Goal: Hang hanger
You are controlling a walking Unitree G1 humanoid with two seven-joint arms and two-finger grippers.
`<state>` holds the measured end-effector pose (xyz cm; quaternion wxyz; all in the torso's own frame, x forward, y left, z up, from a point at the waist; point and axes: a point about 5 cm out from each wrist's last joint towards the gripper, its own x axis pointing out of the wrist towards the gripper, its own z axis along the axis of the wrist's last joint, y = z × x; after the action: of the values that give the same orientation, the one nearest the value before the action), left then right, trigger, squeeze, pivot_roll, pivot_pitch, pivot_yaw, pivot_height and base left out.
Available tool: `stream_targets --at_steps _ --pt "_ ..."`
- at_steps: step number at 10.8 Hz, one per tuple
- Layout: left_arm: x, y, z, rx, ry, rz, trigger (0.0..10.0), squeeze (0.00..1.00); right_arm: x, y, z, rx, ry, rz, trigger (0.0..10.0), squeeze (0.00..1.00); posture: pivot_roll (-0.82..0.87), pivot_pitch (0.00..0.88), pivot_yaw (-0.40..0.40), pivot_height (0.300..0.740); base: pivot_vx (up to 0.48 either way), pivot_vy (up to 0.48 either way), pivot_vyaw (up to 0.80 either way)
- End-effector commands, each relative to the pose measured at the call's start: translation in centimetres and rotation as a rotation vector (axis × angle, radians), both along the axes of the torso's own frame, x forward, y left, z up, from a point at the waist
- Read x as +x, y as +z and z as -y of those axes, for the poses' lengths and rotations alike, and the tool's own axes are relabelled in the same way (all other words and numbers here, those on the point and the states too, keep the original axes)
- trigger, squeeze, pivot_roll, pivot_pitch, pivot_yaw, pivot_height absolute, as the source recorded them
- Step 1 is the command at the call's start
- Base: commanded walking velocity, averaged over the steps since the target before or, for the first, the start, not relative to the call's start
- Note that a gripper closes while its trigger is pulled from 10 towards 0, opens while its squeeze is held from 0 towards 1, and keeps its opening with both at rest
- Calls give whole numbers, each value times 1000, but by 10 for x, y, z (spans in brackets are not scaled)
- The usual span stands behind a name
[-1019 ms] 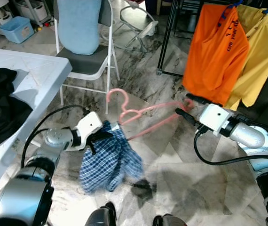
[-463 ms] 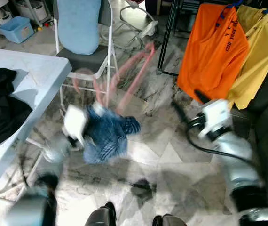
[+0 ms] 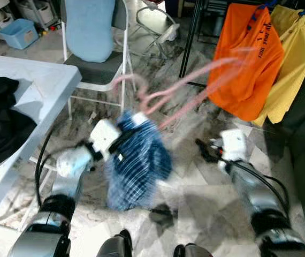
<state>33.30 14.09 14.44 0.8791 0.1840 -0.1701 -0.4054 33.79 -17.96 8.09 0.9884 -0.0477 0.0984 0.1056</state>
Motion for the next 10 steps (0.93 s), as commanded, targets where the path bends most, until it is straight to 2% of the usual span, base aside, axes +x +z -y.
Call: stream_targets --at_steps 1,3,4,5,7,8,10 --pt "-3 13 1 40 -66 65 0 0 1 -4 -1 11 -21 -34 10000 1000 -1 189 19 740 0 0 0" --pt "-10 18 7 145 -187 125 0 0 1 -6 -9 64 13 -54 10000 992 1 196 27 740 0 0 0" --pt "-12 22 10 222 -231 188 0 0 -2 -8 -14 109 65 -68 10000 706 -1 201 29 740 0 0 0" --pt "-9 29 14 253 -241 245 0 0 -9 -6 -23 170 195 -68 10000 4 -6 207 30 740 0 0 0" --pt "-5 31 18 268 -247 250 0 0 -18 -5 -30 186 325 -67 10000 0 -15 213 38 740 0 0 0" --pt "-3 31 19 274 -243 249 0 0 -20 -3 -30 199 346 -64 10000 0 -15 213 38 740 0 0 0" --pt "4 32 16 291 -205 245 0 0 -28 3 -19 222 381 -48 10000 0 -25 216 34 740 0 0 0"
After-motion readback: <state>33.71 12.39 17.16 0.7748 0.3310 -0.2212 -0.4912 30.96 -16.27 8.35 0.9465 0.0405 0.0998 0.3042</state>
